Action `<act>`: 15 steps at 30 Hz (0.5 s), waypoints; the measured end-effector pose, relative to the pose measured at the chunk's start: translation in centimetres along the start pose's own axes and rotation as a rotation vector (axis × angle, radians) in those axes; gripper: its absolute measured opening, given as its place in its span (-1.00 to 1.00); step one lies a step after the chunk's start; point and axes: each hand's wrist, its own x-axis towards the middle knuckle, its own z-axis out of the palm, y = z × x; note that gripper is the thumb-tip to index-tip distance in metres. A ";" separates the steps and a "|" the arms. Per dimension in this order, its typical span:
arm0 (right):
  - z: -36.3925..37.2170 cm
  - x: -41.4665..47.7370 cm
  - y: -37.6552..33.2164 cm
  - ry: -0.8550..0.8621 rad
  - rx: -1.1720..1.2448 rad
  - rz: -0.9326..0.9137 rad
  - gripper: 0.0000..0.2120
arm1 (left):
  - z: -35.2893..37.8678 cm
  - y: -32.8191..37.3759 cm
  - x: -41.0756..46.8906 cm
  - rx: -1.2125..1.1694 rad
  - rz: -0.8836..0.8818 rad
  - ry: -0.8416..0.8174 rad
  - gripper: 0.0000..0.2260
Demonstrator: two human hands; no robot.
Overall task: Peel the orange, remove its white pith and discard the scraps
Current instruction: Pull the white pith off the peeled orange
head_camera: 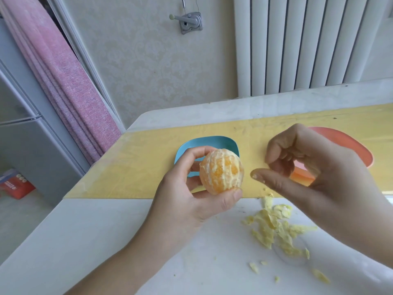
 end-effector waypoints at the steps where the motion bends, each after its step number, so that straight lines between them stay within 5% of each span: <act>1: -0.1 0.2 0.2 0.020 -0.058 0.000 -0.79 | 0.0 -0.2 0.1 -0.006 -0.002 0.007 -0.54; 6: -0.4 0.4 0.9 0.035 -0.253 -0.025 -0.76 | 0.1 -0.4 0.1 -0.027 0.017 -0.002 -0.54; 15: -0.8 0.2 1.9 -0.251 -0.527 0.076 -0.82 | 0.1 -0.3 -0.1 0.152 0.104 0.013 -0.55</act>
